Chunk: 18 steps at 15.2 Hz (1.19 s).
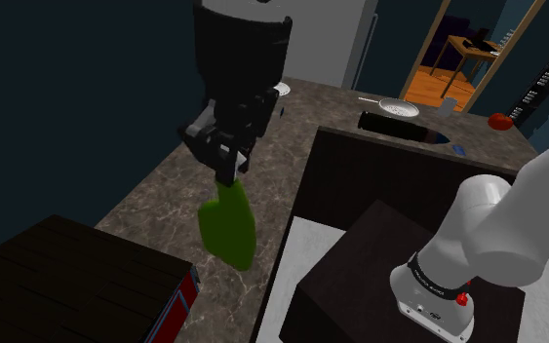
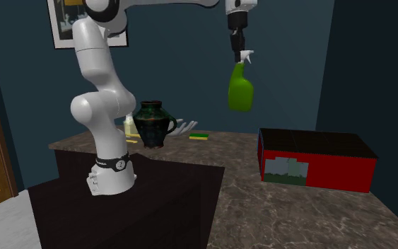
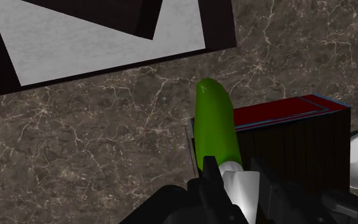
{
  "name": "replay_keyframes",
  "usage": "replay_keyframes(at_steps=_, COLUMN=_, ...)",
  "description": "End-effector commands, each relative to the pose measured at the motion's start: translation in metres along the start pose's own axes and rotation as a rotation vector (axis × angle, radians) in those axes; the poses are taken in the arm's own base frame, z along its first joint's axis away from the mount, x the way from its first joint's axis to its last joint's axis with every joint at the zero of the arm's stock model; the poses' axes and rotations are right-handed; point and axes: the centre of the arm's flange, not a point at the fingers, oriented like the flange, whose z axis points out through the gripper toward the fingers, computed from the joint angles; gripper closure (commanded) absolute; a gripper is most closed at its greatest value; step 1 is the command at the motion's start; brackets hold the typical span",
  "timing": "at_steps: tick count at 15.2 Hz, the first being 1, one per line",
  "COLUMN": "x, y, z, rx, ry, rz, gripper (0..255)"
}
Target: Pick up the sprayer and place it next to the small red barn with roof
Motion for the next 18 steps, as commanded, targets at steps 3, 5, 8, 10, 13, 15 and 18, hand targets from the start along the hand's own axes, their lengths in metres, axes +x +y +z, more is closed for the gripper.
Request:
replay_keyframes(at_steps=3, x=-0.012, y=-0.051, z=0.003, rx=0.001, ry=0.0, rz=0.002, gripper=255)
replay_keyframes(at_steps=5, x=-0.018, y=-0.077, z=0.004, rx=0.001, ry=0.0, rz=0.002, gripper=255)
replay_keyframes(at_steps=8, x=-0.027, y=-0.116, z=0.005, rx=0.001, ry=0.0, rz=0.002, gripper=255)
replay_keyframes(at_steps=10, x=-0.034, y=-0.141, z=0.006, rx=0.001, ry=0.0, rz=0.002, gripper=255)
replay_keyframes(at_steps=13, x=-0.043, y=-0.18, z=0.007, rx=0.001, ry=0.0, rz=0.002, gripper=255)
replay_keyframes(at_steps=15, x=-0.049, y=-0.205, z=0.008, rx=0.001, ry=0.0, rz=0.002, gripper=255)
replay_keyframes(at_steps=18, x=-0.058, y=-0.244, z=0.009, rx=0.001, ry=0.0, rz=0.002, gripper=255)
